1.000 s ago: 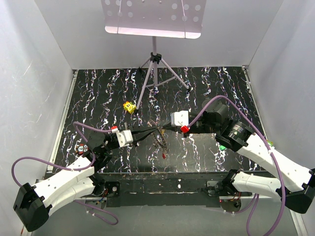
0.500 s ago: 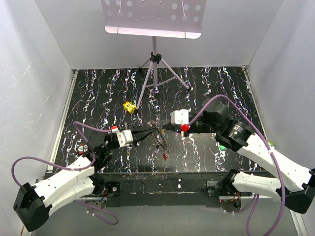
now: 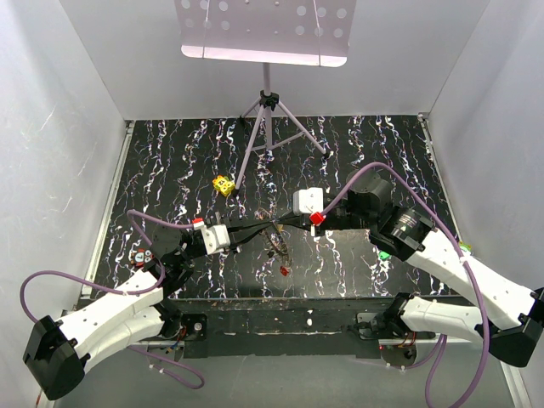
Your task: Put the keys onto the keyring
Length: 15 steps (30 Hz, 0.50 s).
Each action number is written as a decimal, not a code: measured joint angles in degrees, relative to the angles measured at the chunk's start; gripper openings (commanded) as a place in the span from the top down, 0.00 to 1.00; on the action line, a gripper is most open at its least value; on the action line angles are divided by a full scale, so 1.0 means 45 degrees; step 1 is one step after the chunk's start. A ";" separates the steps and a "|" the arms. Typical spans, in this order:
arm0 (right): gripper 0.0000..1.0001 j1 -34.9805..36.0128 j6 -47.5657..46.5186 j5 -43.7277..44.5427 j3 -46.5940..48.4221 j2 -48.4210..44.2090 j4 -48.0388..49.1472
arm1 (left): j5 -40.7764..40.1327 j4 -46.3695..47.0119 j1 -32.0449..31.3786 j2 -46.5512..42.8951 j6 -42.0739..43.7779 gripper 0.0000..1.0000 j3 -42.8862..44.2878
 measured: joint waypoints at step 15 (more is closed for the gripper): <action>0.99 -0.0015 0.0112 -0.0034 0.0000 0.0117 -0.0034 | 0.0131 -0.0267 0.0000 0.0117 0.0136 1.00 0.0029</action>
